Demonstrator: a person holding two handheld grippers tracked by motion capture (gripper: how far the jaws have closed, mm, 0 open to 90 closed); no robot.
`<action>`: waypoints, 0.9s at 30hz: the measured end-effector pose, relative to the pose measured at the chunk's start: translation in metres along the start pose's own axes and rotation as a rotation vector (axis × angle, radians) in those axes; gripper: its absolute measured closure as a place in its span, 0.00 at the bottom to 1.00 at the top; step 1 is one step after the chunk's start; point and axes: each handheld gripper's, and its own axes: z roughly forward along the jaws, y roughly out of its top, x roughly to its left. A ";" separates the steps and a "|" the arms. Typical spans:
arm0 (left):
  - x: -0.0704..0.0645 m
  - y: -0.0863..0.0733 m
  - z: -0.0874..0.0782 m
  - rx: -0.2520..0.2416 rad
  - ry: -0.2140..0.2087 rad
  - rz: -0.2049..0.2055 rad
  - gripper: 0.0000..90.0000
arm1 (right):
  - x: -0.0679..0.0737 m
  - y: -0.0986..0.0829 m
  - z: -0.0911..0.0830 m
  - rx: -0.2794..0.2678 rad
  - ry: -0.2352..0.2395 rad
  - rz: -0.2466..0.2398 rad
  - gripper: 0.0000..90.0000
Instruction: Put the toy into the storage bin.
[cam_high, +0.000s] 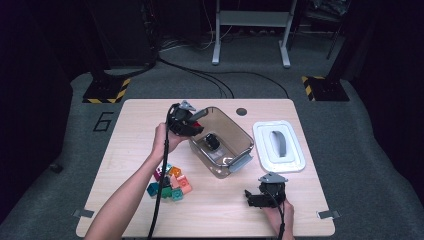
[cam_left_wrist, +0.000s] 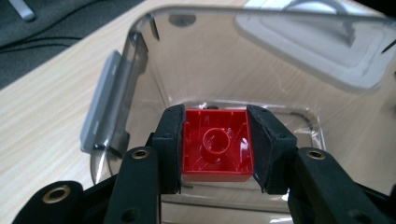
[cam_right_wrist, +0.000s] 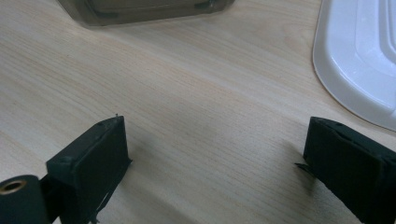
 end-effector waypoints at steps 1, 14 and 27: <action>0.000 -0.001 0.001 0.004 0.001 -0.001 0.66 | 0.000 0.000 0.000 0.000 0.000 0.000 0.06; -0.002 -0.004 0.004 0.045 -0.025 0.019 0.65 | 0.000 0.000 0.000 0.000 0.001 0.000 0.06; -0.003 -0.004 0.001 0.060 -0.058 0.047 0.63 | 0.000 0.000 0.000 0.000 0.001 0.000 0.06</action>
